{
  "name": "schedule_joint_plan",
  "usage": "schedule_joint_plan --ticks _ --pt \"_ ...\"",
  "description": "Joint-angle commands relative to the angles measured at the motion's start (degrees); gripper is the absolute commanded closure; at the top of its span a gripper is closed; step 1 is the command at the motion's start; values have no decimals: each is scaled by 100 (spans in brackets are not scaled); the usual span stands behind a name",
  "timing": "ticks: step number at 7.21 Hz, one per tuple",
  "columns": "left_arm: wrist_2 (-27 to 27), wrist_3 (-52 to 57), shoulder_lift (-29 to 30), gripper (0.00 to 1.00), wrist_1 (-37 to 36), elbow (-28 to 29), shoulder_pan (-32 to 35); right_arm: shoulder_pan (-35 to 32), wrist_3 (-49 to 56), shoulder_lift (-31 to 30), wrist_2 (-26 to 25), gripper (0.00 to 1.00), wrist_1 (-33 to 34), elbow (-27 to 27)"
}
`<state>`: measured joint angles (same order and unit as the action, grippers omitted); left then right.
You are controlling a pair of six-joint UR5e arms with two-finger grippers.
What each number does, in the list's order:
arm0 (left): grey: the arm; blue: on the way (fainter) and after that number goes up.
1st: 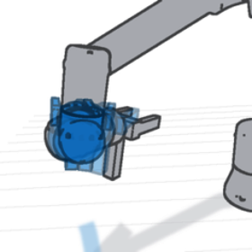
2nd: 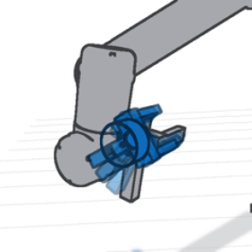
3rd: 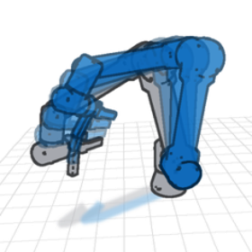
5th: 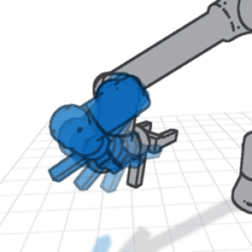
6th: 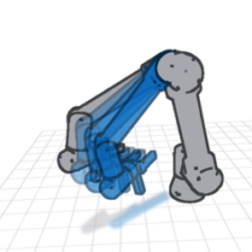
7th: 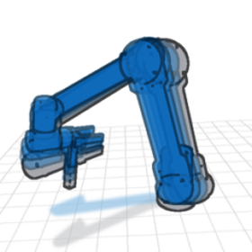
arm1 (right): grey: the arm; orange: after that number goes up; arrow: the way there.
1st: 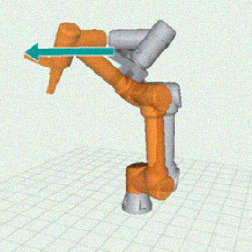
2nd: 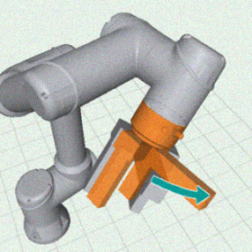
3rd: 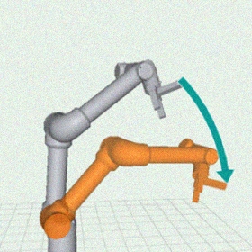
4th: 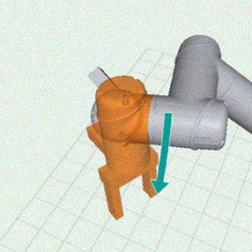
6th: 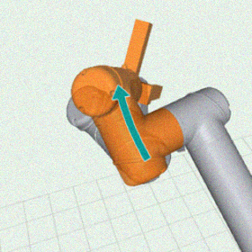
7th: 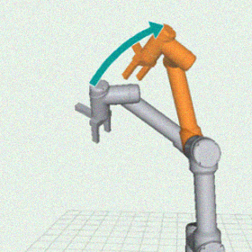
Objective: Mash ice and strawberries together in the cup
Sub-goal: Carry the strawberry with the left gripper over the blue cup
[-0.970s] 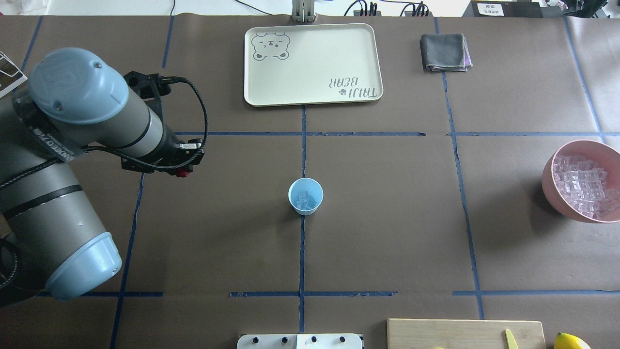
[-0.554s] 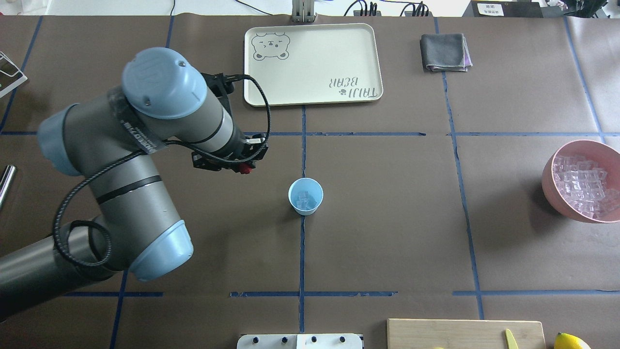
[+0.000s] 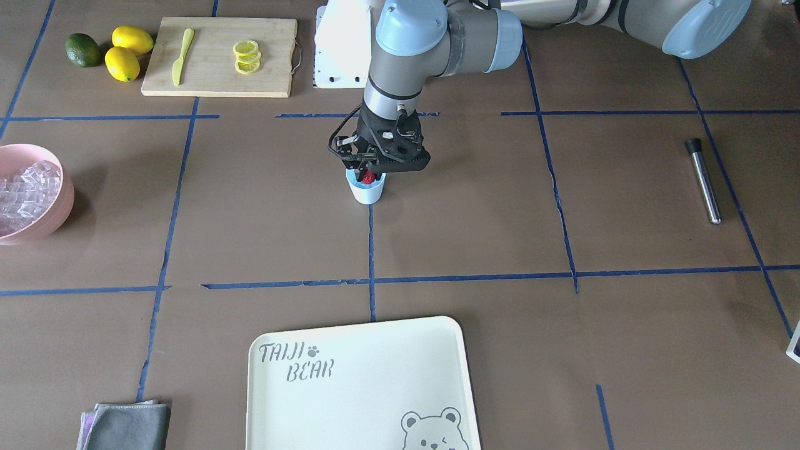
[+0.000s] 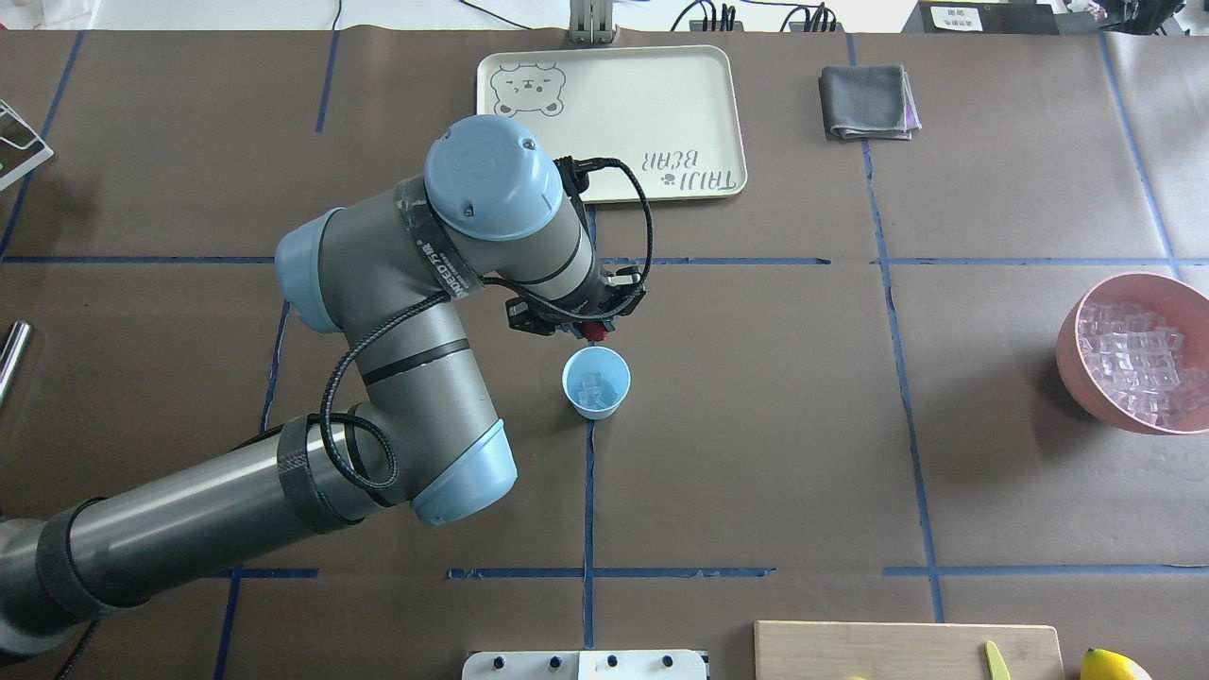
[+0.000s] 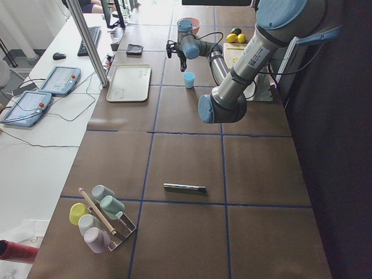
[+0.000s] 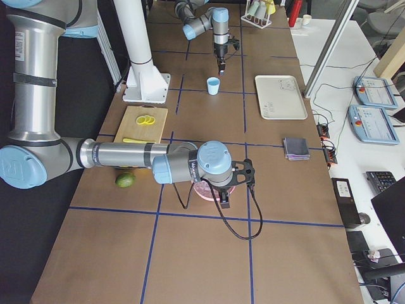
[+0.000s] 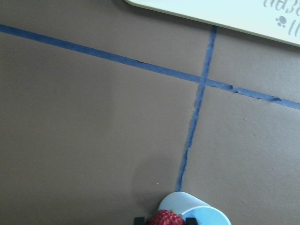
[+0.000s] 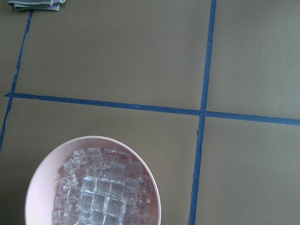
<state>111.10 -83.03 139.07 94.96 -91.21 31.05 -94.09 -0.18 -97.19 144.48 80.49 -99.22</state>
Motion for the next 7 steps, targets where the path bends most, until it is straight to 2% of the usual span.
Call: schedule_joint_plan --ticks 1,7 --pt "0 -81 33 100 40 77 -195 -22 0 -1 -8 1 1 -1" --pt "17 -117 -169 98 -30 -46 -196 -22 0 -19 -25 1 1 -1"
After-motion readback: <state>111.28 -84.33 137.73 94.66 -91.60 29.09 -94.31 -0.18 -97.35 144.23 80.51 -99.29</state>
